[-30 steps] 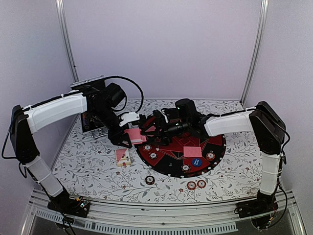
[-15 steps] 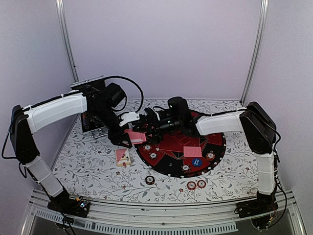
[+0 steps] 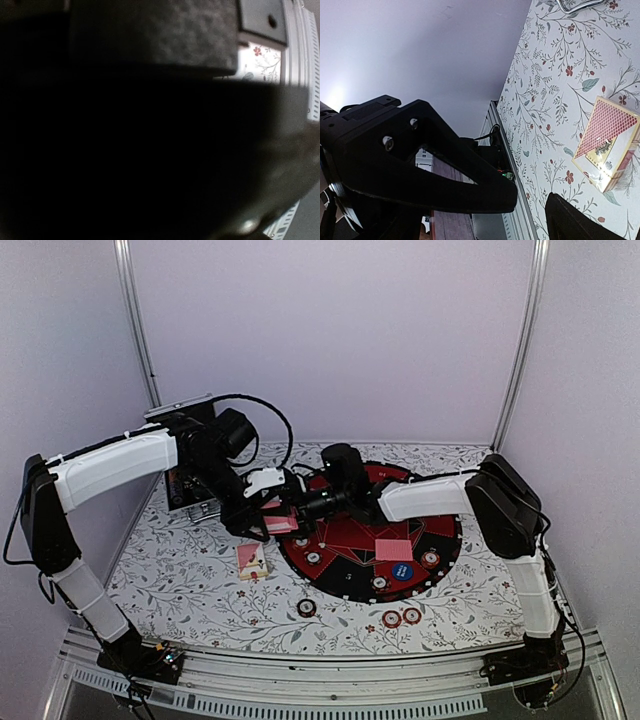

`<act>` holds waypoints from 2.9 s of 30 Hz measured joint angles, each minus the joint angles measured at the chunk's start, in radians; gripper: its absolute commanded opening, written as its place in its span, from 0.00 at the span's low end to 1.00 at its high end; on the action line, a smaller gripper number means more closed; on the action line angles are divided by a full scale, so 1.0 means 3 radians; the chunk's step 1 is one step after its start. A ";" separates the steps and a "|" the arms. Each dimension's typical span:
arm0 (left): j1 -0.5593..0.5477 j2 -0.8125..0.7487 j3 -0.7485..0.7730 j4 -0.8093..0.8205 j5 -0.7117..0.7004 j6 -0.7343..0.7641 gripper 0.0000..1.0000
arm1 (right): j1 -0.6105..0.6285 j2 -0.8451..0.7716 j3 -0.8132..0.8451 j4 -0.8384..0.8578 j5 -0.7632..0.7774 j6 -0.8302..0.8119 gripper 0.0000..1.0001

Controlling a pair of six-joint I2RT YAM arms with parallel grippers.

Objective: Distribute texas hold em gaming equipment

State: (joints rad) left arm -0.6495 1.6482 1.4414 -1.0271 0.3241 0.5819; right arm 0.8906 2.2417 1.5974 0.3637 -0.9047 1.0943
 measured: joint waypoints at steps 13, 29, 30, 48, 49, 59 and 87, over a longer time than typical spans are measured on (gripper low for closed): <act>-0.0003 0.0006 -0.0001 -0.0010 0.0001 0.0000 0.00 | -0.0060 -0.0011 -0.0238 0.0273 0.0004 0.0128 0.79; -0.0003 0.0006 -0.0001 0.0005 -0.0066 0.0001 0.00 | -0.0186 -0.0175 -0.0496 0.0498 -0.0042 0.0247 0.59; -0.0003 0.0006 -0.0001 0.0005 -0.0067 0.0001 0.00 | -0.0195 -0.0192 -0.0514 0.0501 -0.0047 0.0245 0.58; -0.0003 0.0006 -0.0001 0.0008 -0.0076 0.0001 0.00 | -0.0331 -0.0432 -0.0768 0.0500 -0.0078 0.0238 0.34; -0.0003 0.0006 -0.0001 0.0008 -0.0075 0.0001 0.00 | -0.0336 -0.0450 -0.0779 0.0496 -0.0078 0.0238 0.32; -0.0003 0.0006 -0.0001 0.0006 -0.0076 0.0001 0.00 | -0.0361 -0.0563 -0.0880 0.0462 -0.0085 0.0242 0.22; -0.0001 0.0006 -0.0001 0.0018 -0.0086 0.0003 0.00 | -0.0456 -0.0888 -0.1162 0.0401 -0.0164 0.0338 0.43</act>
State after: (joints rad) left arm -0.6498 1.6501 1.4410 -1.0218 0.2981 0.5827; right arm 0.7536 1.9755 1.2488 0.4839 -0.9539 1.1957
